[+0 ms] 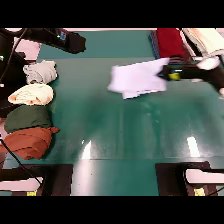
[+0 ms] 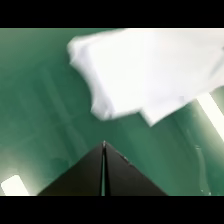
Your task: Fold the shirts.
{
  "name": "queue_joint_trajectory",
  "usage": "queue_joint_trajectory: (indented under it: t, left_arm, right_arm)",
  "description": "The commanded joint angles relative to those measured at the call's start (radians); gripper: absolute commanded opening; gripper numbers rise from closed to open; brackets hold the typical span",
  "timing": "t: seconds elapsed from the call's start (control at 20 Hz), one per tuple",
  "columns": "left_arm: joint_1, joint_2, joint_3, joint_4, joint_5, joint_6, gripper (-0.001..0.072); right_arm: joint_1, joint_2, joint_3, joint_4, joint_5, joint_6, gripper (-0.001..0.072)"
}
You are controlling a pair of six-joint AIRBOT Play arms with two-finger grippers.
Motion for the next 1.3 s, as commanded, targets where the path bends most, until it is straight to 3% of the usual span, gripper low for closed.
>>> queue_joint_trajectory:
  t: [0.0, 0.3, 0.55, 0.7, 0.75, 0.8, 0.85, 0.9, 1.1, 1.25]
  left_arm:
    - [-0.023, 0.000, 0.001, -0.009, 0.025, 0.002, 0.0027]
    - [-0.023, -0.001, 0.001, -0.010, 0.061, -0.005, 0.0027]
    - [-0.023, 0.000, 0.001, -0.010, 0.061, -0.005, 0.0028]
    - [-0.023, -0.001, 0.001, -0.010, 0.061, -0.005, 0.0028]
    - [-0.023, -0.001, 0.001, -0.010, 0.061, -0.005, 0.0028]
    - [-0.023, -0.001, 0.001, -0.010, 0.061, -0.004, 0.0028]
    - [-0.023, -0.001, 0.001, -0.009, 0.061, -0.004, 0.0028]
    - [-0.023, -0.001, 0.001, -0.009, 0.060, -0.003, 0.0028]
    - [-0.023, -0.001, 0.001, -0.009, 0.052, -0.004, 0.0028]
    - [-0.023, -0.001, 0.001, -0.009, 0.037, -0.004, 0.0028]
  right_arm:
    - [-0.345, 0.164, -0.098, -0.119, 0.031, 0.010, 0.0013]
    - [-0.761, 0.237, -0.178, -0.144, 0.061, 0.008, 0.0013]
    - [-0.792, 0.286, -0.266, -0.222, 0.062, 0.008, 0.0012]
    - [-0.739, 0.292, -0.272, -0.248, 0.151, 0.015, 0.0025]
    - [-0.714, 0.292, -0.272, -0.250, 0.179, 0.014, 0.0116]
    - [-0.688, 0.292, -0.271, -0.270, 0.191, 0.014, 0.0290]
    - [-0.666, 0.292, -0.264, -0.312, 0.198, 0.014, 0.0399]
    - [-0.651, 0.292, -0.245, -0.379, 0.216, 0.015, 0.0457]
    - [-0.648, 0.292, -0.092, -0.558, 0.319, 0.035, 0.0457]
    - [-0.636, 0.292, 0.005, -0.529, 0.367, 0.077, 0.0457]
